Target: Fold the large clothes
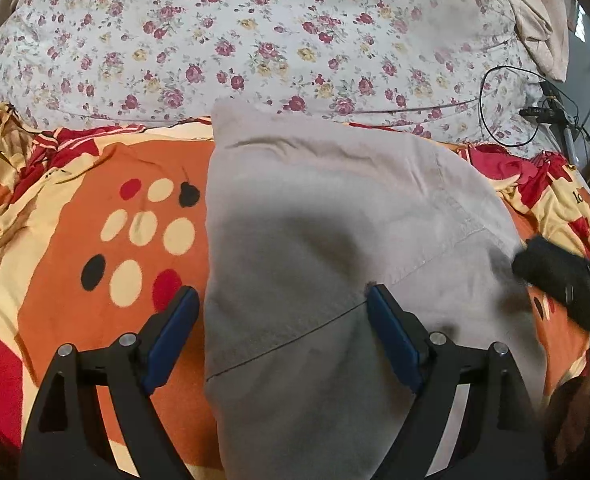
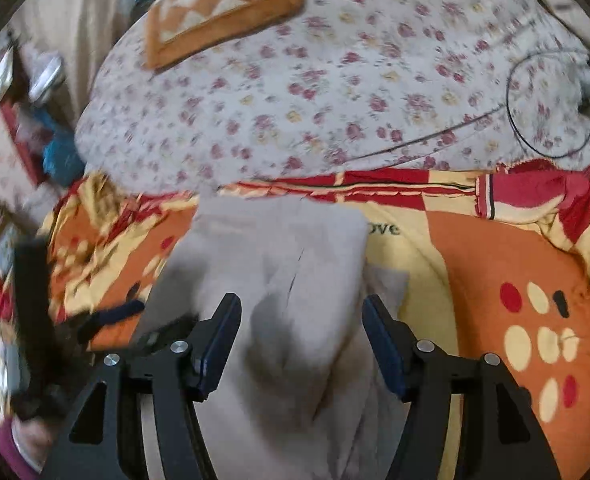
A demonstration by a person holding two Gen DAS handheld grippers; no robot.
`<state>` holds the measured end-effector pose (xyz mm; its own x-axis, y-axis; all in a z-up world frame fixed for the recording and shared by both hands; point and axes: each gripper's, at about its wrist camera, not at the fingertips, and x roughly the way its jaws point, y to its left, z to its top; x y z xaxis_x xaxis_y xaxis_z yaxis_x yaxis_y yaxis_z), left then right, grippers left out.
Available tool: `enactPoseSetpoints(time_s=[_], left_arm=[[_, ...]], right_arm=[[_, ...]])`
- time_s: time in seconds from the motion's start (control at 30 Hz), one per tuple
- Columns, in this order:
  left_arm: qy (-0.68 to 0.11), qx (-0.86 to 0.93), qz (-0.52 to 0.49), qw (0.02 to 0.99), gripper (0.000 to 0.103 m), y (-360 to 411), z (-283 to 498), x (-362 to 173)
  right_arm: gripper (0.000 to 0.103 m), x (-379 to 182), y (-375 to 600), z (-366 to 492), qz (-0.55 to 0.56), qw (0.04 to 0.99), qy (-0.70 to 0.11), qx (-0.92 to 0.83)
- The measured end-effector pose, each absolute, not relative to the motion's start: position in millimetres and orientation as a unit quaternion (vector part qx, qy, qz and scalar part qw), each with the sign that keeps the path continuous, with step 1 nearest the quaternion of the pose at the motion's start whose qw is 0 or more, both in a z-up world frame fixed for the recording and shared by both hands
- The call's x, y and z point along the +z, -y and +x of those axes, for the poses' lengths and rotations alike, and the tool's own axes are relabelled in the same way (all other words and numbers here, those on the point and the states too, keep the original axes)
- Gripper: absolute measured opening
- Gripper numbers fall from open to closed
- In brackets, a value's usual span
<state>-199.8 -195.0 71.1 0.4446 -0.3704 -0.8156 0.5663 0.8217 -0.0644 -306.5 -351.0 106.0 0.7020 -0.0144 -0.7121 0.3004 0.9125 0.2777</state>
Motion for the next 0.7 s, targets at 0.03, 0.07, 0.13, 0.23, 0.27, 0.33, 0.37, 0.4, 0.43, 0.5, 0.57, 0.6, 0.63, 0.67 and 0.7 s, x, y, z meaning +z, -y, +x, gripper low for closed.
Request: enactPoseSetpoints(time_s=[0.03, 0.07, 0.13, 0.23, 0.27, 0.33, 0.37, 0.4, 0.43, 0.5, 0.57, 0.6, 0.63, 0.67, 0.7], left_arm=[[-0.446, -0.276, 0.111, 0.844, 0.086, 194, -201, 72], [-0.445, -0.275, 0.112, 0.845, 0.086, 193, -203, 73], [-0.443, -0.275, 0.115, 0.846, 0.086, 191, -206, 75], [-0.437, -0.271, 0.122, 0.849, 0.086, 187, -212, 79], [-0.434, -0.270, 0.125, 0.850, 0.086, 185, -215, 80], [-0.426, -0.265, 0.129, 0.855, 0.086, 179, -221, 85], [-0.421, -0.264, 0.129, 0.858, 0.086, 176, -224, 87], [-0.417, -0.263, 0.129, 0.860, 0.086, 174, -225, 89], [-0.412, -0.262, 0.130, 0.863, 0.086, 170, -228, 91], [-0.401, -0.259, 0.133, 0.868, 0.086, 165, -234, 96], [-0.393, -0.255, 0.132, 0.873, 0.086, 161, -238, 100], [-0.389, -0.255, 0.131, 0.876, 0.086, 159, -242, 102], [-0.385, -0.255, 0.130, 0.877, 0.086, 156, -245, 104], [-0.383, -0.254, 0.130, 0.878, 0.086, 155, -247, 106], [-0.377, -0.252, 0.129, 0.882, 0.086, 153, -251, 109]], right_arm=[[0.064, 104, 346, -310, 0.182, 0.902, -0.383, -0.082], [0.061, 101, 343, -311, 0.173, 0.900, -0.392, -0.079], [0.060, 84, 336, -309, 0.136, 0.892, -0.422, -0.089], [0.060, 66, 337, -311, 0.122, 0.891, -0.426, -0.098], [0.060, 65, 339, -313, 0.126, 0.891, -0.424, -0.102], [0.060, 66, 341, -317, 0.122, 0.890, -0.425, -0.110], [0.060, 67, 341, -319, 0.116, 0.889, -0.428, -0.117], [0.061, 69, 339, -322, 0.113, 0.888, -0.429, -0.119], [0.061, 73, 338, -326, 0.115, 0.888, -0.429, -0.121], [0.063, 81, 335, -334, 0.126, 0.891, -0.420, -0.119], [0.064, 95, 330, -344, 0.139, 0.900, -0.396, -0.116], [0.065, 99, 328, -346, 0.140, 0.902, -0.391, -0.117], [0.066, 104, 325, -348, 0.139, 0.904, -0.386, -0.121], [0.069, 109, 323, -350, 0.137, 0.906, -0.381, -0.127], [0.070, 113, 321, -352, 0.136, 0.907, -0.376, -0.134]])
